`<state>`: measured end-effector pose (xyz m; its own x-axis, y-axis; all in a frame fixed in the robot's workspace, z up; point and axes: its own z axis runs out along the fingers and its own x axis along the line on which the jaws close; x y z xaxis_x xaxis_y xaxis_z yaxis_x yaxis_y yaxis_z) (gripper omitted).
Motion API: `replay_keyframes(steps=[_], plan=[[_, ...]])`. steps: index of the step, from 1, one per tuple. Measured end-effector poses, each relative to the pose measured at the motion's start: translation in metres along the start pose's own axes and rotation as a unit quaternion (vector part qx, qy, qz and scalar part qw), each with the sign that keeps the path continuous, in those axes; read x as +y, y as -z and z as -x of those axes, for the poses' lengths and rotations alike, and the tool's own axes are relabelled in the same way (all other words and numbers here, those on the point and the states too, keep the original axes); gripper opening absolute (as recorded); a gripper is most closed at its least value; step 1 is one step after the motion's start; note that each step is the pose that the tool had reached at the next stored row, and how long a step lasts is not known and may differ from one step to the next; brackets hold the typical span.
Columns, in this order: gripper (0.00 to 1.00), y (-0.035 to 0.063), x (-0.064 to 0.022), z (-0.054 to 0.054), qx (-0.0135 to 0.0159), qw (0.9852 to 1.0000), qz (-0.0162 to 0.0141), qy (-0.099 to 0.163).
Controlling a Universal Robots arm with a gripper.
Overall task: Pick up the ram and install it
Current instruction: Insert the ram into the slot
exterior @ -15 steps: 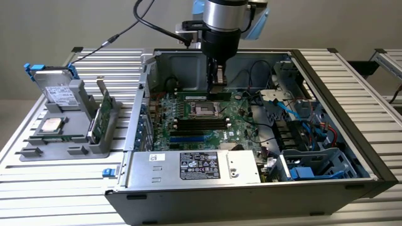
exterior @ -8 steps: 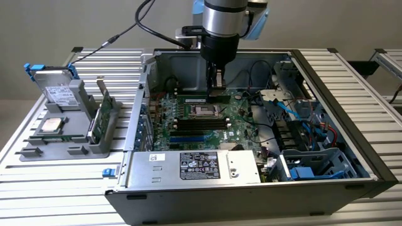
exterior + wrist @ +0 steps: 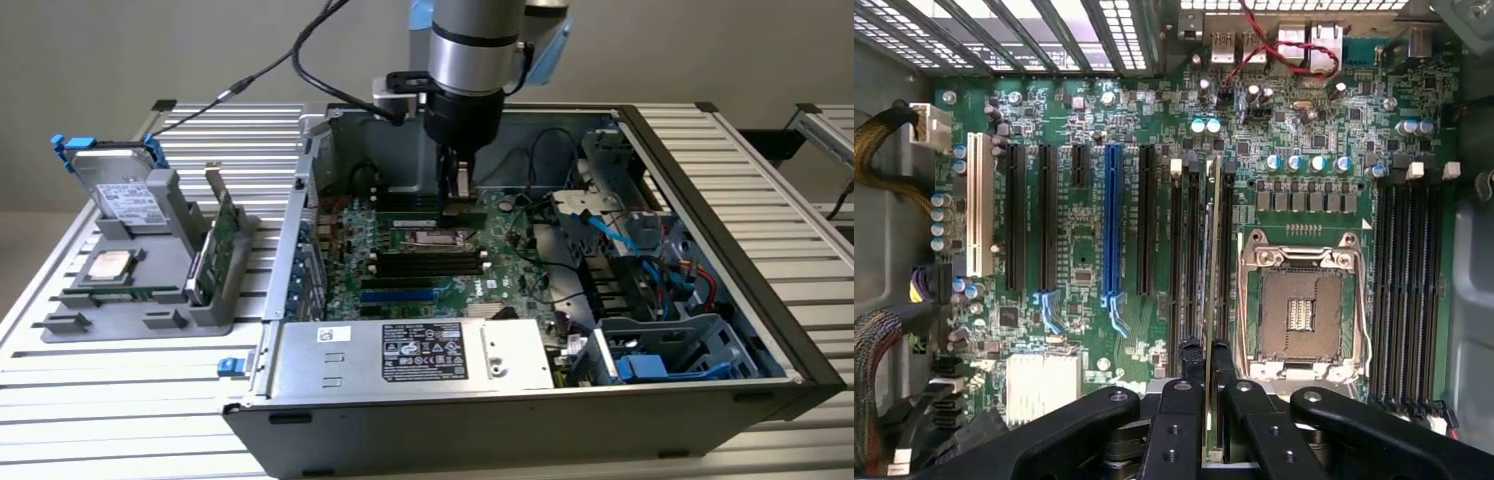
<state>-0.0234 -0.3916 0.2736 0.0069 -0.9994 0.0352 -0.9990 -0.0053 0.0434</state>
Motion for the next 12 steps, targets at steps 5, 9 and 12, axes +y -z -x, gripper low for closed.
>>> replay_keyframes(steps=[5,9,12], plan=[[0.14,-0.0092,0.0008,0.000,0.0000,1.0000,0.0000,0.000],[0.14,-0.0165,0.0013,0.000,0.0001,1.0000,-0.0001,0.003],[0.14,-0.0221,0.0012,0.000,0.0001,1.0000,-0.0001,0.003]])
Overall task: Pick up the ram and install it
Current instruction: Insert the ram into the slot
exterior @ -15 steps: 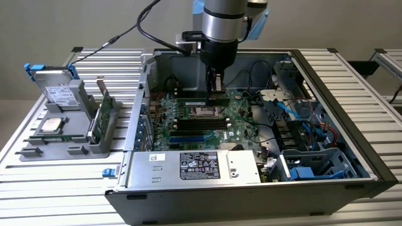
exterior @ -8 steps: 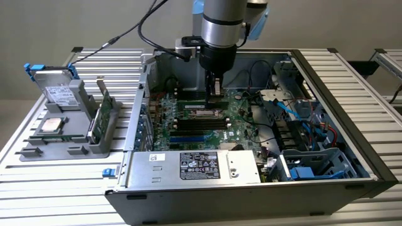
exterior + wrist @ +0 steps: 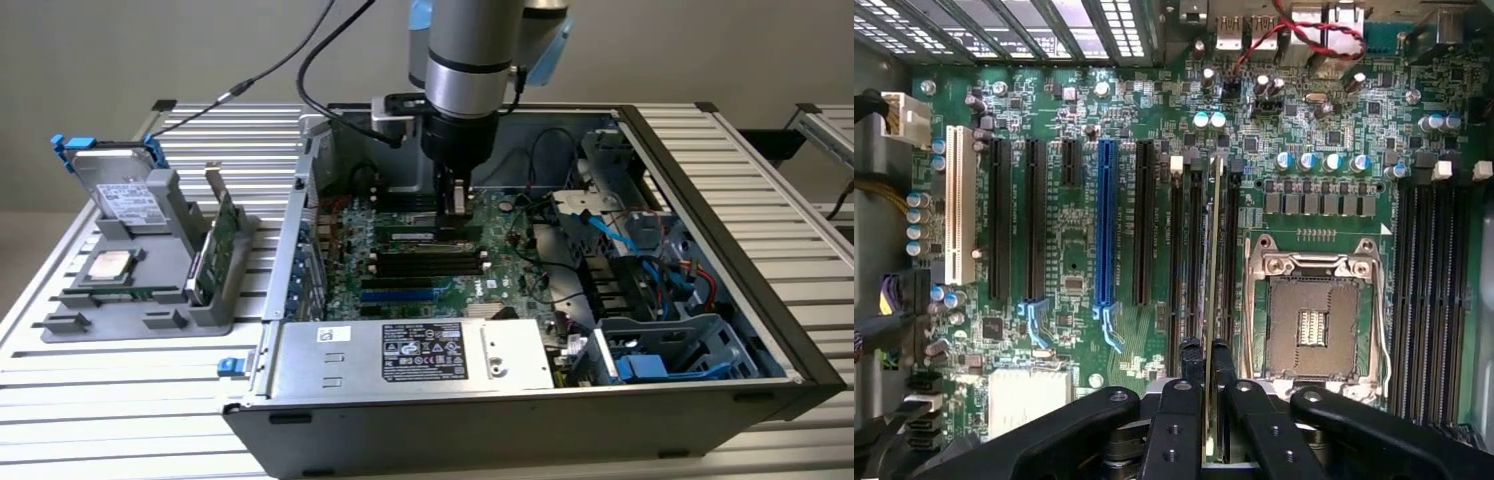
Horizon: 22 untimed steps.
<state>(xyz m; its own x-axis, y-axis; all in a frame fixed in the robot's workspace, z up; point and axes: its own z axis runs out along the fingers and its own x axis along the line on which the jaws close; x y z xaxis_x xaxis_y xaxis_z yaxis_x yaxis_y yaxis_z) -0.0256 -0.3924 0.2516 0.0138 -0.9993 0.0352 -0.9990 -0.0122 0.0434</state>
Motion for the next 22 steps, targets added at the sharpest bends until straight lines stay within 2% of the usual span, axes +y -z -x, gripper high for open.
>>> replay_keyframes(steps=[10,16,22], plan=[[0.14,-0.0173,0.0001,-0.003,0.0002,1.0000,-0.0001,0.003],[0.14,-0.0181,0.0001,-0.004,0.0003,1.0000,-0.0002,0.006],[0.14,-0.0188,0.0002,-0.010,0.0004,1.0000,-0.0003,0.009]])
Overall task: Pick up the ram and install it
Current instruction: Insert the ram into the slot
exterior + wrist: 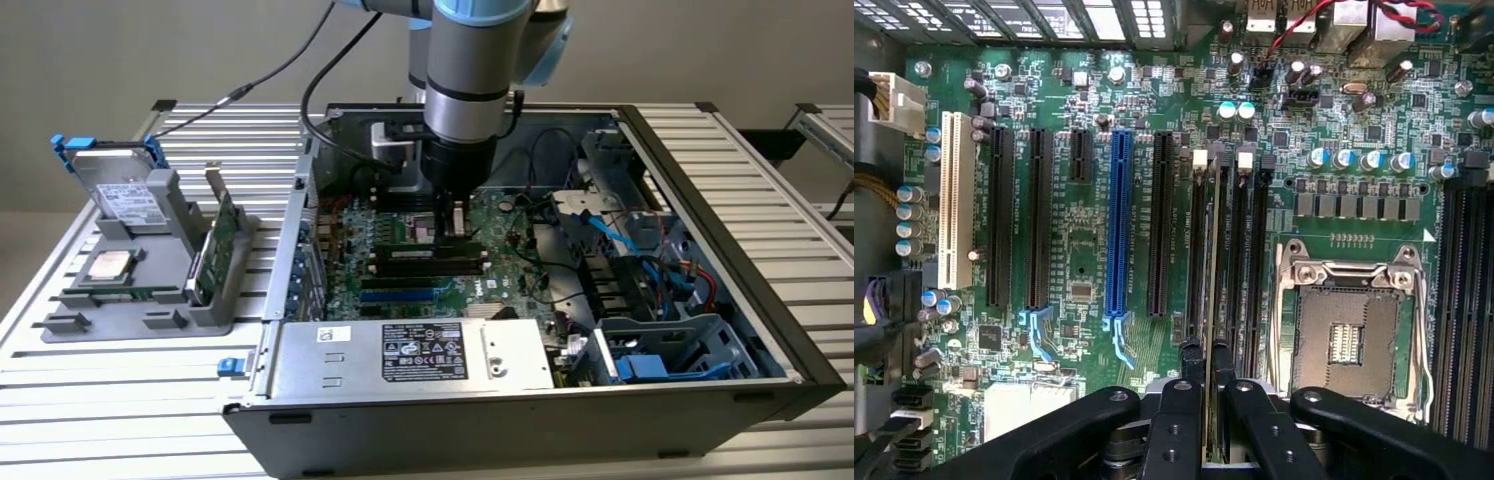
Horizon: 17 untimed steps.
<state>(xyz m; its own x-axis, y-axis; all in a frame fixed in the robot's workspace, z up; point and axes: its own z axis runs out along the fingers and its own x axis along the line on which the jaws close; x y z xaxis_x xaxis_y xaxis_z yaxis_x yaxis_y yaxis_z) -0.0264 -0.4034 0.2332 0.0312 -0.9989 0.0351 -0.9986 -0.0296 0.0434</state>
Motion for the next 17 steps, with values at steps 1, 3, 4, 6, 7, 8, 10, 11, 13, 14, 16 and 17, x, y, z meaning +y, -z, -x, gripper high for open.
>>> replay_keyframes(steps=[1,3,4,6,7,8,10,11,13,14,16,17], plan=[[0.14,0.0000,0.0000,0.0000,0.0001,1.0000,0.0000,0.000],[0.14,-0.0009,-0.0005,0.0000,-0.0001,1.0000,-0.0001,0.000],[0.14,-0.0011,-0.0018,-0.0001,0.0000,1.0000,0.0000,0.000],[0.14,-0.0014,-0.0041,-0.0005,0.0001,1.0000,0.0000,0.001],[0.14,-0.0014,-0.0041,-0.0005,0.0002,1.0000,0.0000,0.001],[0.14,-0.0015,-0.0040,-0.0006,0.0001,1.0000,0.0000,0.001],[0.14,-0.0021,-0.0041,-0.0008,0.0000,1.0000,0.0000,0.001],[0.14,-0.0027,-0.0041,-0.0010,0.0000,1.0000,0.0000,0.001],[0.14,-0.0041,-0.0041,-0.0011,0.0000,1.0000,0.0000,0.001],[0.14,-0.0045,-0.0041,-0.0011,0.0001,1.0000,0.0000,0.001],[0.14,-0.0052,-0.0040,-0.0010,0.0001,1.0000,0.0000,0.001],[0.14,-0.0059,-0.0039,-0.0010,0.0000,1.0000,0.0000,0.001]])
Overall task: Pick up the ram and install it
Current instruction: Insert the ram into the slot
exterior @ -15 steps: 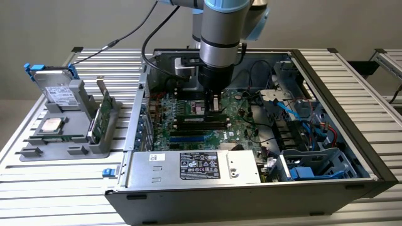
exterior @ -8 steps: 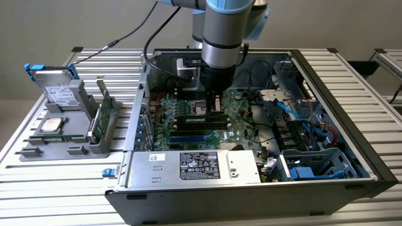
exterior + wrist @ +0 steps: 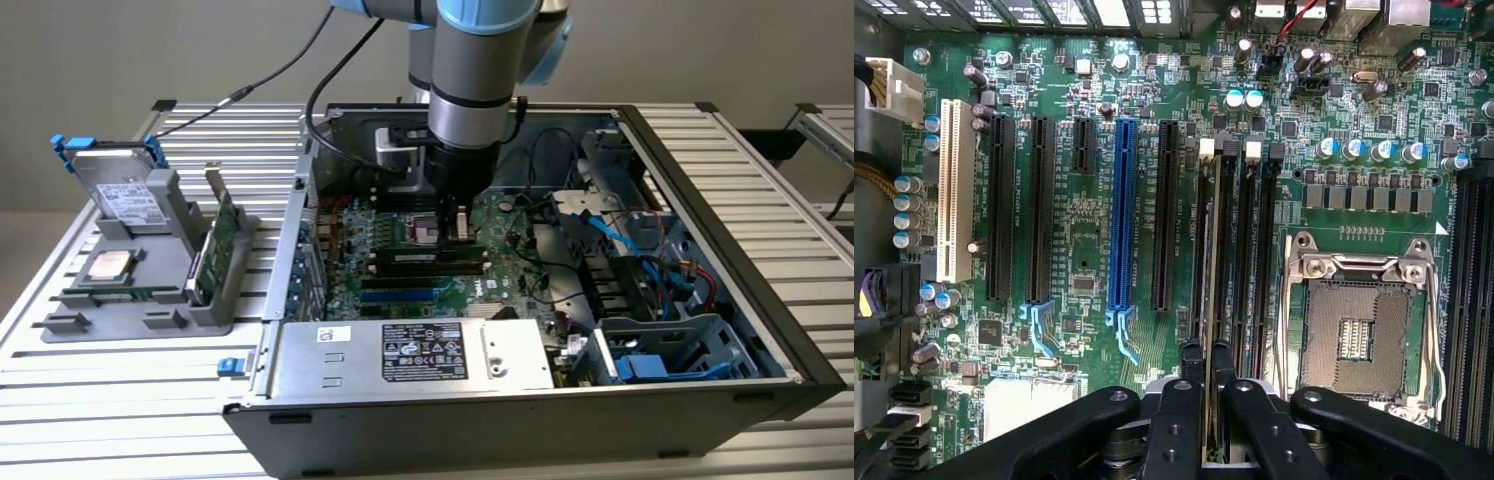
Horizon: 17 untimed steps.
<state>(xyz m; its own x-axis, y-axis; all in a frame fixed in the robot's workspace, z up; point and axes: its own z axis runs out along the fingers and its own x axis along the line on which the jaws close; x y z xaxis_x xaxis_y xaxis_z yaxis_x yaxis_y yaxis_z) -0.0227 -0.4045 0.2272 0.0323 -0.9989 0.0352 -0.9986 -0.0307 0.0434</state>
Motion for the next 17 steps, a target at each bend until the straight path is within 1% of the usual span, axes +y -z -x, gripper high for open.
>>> replay_keyframes(steps=[10,17], plan=[[0.14,-0.0021,0.0002,0.0001,-0.0001,1.0000,0.0007,0.000],[0.14,-0.0031,0.0002,0.0001,-0.0002,1.0000,0.0021,0.000]])
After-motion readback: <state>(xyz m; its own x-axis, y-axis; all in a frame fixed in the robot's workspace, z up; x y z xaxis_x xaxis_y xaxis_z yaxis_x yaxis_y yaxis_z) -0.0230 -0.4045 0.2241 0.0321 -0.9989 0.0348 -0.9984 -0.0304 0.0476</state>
